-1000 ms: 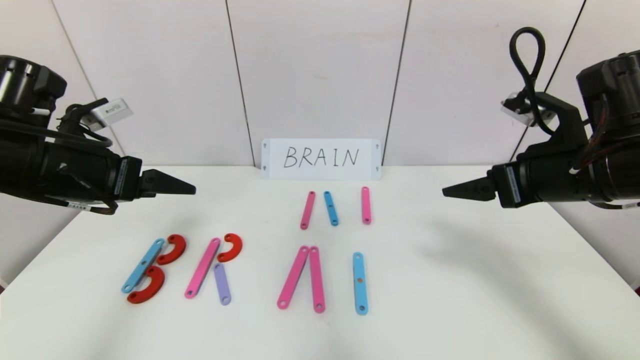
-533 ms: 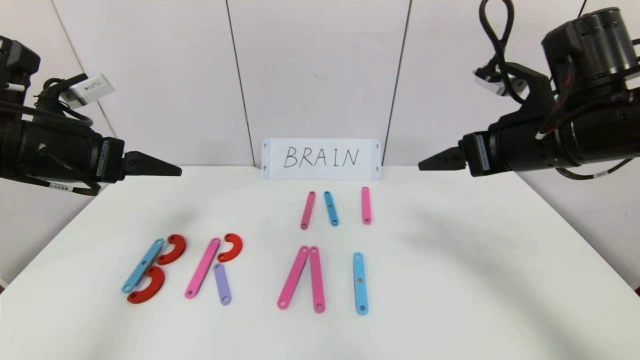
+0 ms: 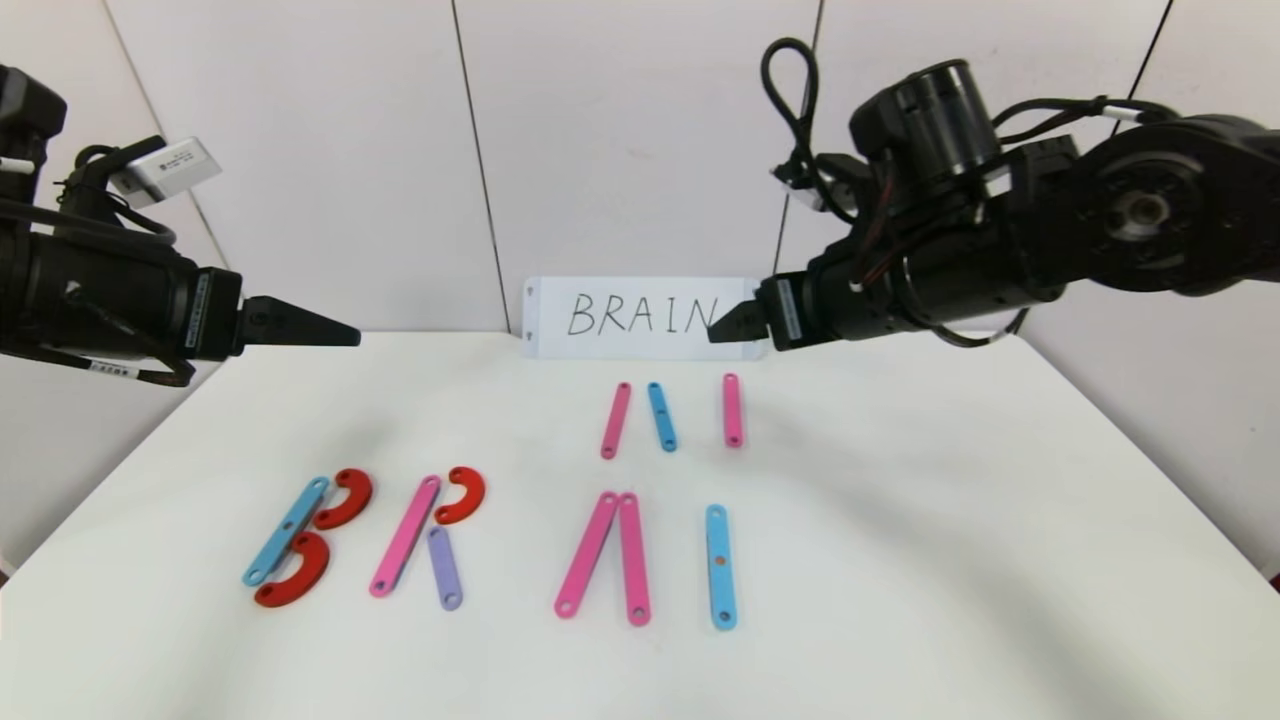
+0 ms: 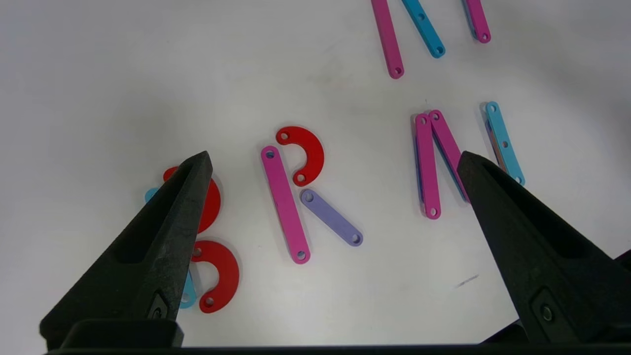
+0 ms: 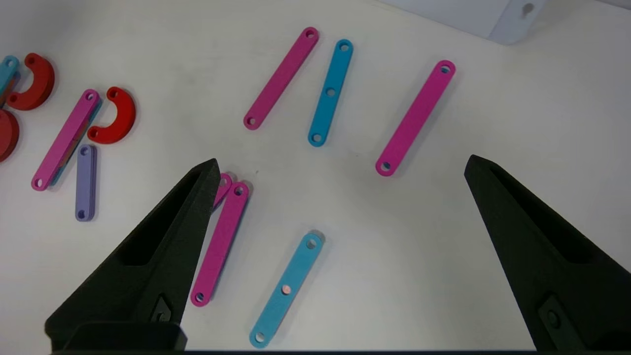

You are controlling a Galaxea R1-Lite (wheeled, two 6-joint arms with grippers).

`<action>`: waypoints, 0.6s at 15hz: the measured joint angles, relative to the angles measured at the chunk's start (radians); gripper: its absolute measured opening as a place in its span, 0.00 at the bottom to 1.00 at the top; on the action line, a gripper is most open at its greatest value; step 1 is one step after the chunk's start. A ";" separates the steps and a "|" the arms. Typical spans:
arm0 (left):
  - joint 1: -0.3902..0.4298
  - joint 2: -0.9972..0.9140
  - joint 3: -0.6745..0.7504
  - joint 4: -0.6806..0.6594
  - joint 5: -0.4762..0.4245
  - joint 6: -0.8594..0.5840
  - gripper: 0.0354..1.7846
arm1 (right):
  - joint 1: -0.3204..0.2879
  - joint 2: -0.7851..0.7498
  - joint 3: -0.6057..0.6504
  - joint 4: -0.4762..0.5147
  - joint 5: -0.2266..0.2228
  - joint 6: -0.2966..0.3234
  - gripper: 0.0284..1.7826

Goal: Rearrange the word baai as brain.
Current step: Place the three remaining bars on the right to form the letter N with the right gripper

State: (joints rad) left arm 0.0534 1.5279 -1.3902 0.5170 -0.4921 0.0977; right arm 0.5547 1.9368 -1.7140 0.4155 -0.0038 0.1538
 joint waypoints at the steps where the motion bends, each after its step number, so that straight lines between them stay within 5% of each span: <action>1: 0.000 0.002 0.000 -0.003 0.000 0.000 0.97 | 0.014 0.040 -0.032 -0.004 -0.003 0.004 0.98; 9: 0.001 0.015 -0.003 -0.005 0.001 0.000 0.97 | 0.094 0.317 -0.213 -0.132 -0.010 0.020 0.98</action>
State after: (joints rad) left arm 0.0543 1.5432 -1.3928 0.5123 -0.4911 0.0974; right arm 0.6483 2.2543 -1.9266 0.2838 -0.0134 0.1740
